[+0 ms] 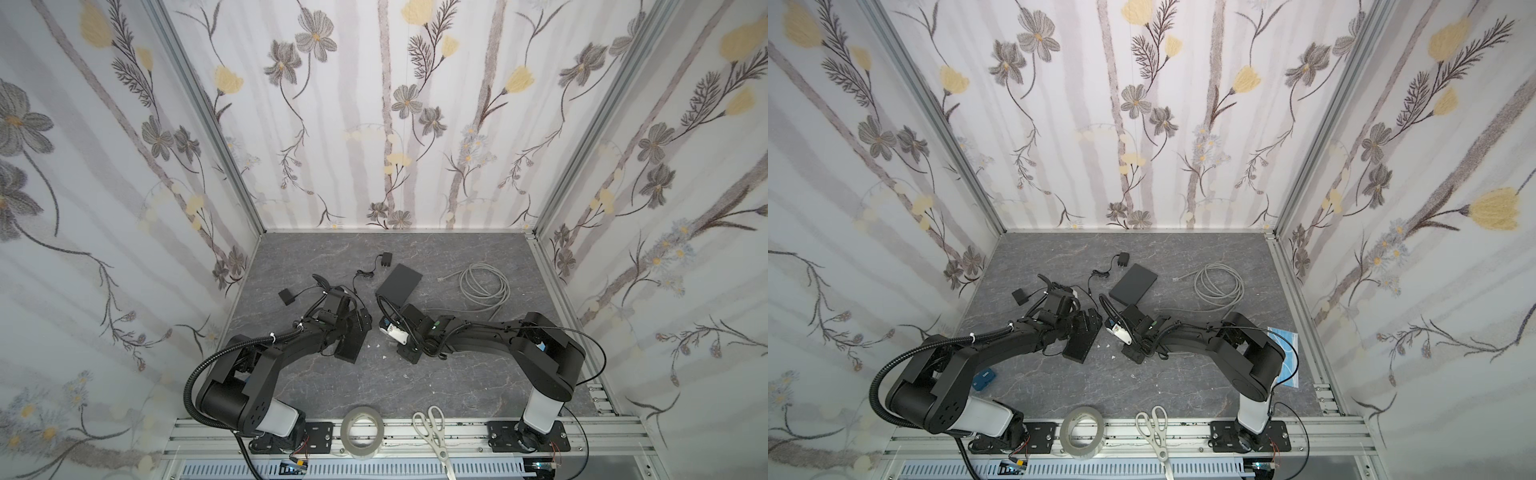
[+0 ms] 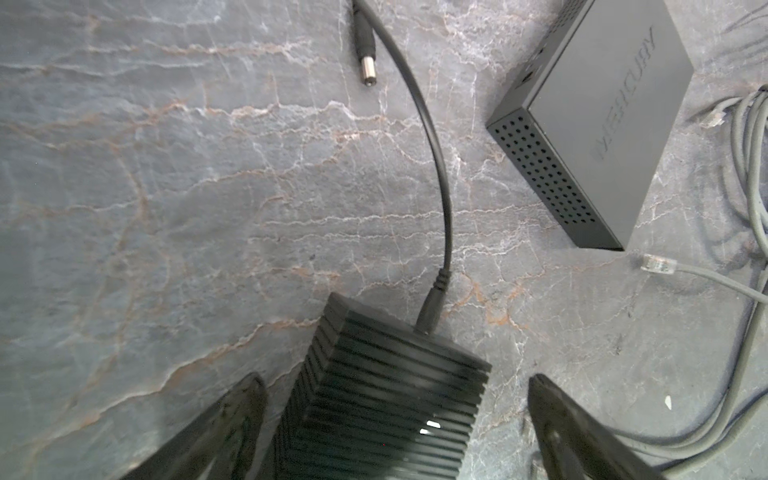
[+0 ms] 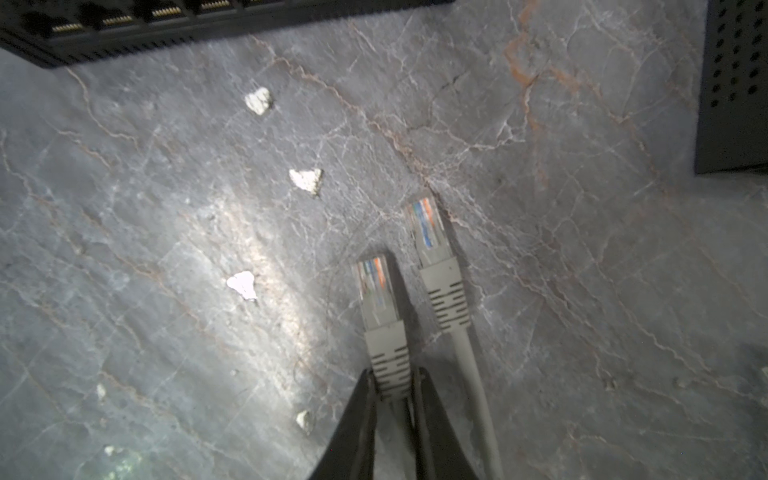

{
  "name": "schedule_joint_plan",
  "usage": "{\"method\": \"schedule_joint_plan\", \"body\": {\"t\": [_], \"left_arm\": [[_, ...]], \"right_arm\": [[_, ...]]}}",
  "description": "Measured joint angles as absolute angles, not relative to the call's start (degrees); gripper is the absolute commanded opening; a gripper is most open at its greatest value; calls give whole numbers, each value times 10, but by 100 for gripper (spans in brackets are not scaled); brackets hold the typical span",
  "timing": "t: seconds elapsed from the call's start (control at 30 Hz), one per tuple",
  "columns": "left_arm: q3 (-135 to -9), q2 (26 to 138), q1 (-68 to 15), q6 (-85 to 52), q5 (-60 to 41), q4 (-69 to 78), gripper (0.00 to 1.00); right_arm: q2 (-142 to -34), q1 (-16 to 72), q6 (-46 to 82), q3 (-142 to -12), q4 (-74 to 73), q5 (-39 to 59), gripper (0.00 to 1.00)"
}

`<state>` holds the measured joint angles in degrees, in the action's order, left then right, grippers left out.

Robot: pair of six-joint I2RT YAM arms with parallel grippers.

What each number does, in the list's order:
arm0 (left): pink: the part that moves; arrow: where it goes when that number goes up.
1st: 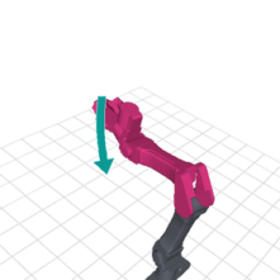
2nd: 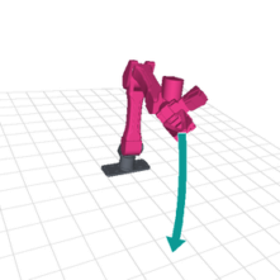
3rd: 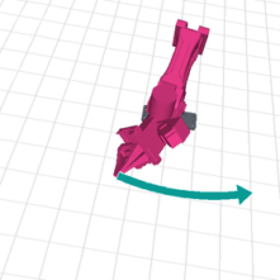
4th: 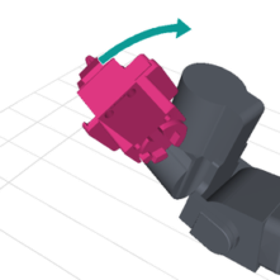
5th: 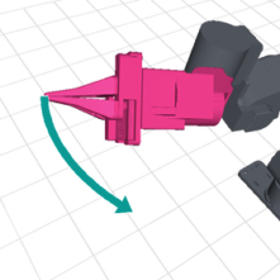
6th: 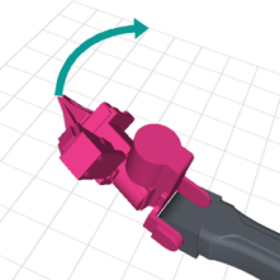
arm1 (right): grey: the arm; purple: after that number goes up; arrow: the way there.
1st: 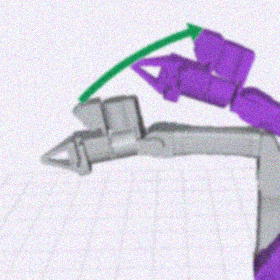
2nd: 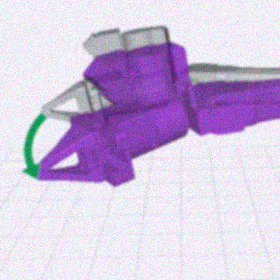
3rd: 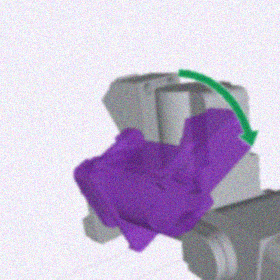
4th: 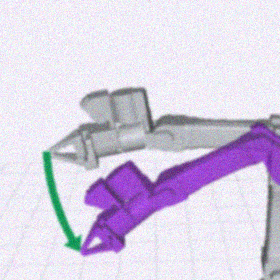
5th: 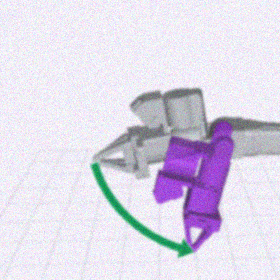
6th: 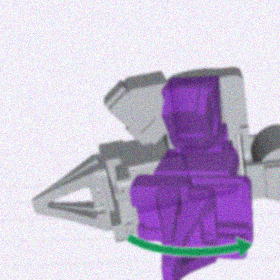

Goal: Insert the plug into the switch port
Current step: 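Grasp a grey ethernet plug with the right gripper, then bring the ethernet plug to the ribbed switch's port with the right gripper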

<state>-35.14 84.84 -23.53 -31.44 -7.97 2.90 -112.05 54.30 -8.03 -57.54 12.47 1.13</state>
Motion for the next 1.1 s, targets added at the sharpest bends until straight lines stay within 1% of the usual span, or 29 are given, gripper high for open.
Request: {"method": "schedule_joint_plan", "body": {"t": [0.07, 0.3, 0.37, 0.47, 0.7, 0.83, 0.87, 1.1], "left_arm": [[-351, 849, -235, -314, -80, 32, 100], [-353, 854, -234, -315, -82, 40, 100], [-353, 855, -232, -315, -84, 41, 98], [-351, 855, -231, -315, -88, 42, 92], [-351, 862, -228, -314, -105, 48, 87], [-360, 890, -225, -313, -121, 84, 85], [-362, 898, -224, -314, -127, 95, 83], [-336, 909, -213, -325, -158, 168, 83]], "right_arm": [[-1118, 543, -80, -572, 120, 12, 12], [-1082, 545, -82, -550, 119, 13, 5], [-1067, 549, -84, -542, 112, 12, 3], [-1053, 556, -86, -535, 98, 11, 0], [-1049, 565, -62, -530, 60, 18, 0], [-1056, 577, -46, -530, 31, 30, 0], [-1062, 580, -43, -532, 25, 35, 0], [-1102, 599, -25, -555, 16, 50, 0]]}}
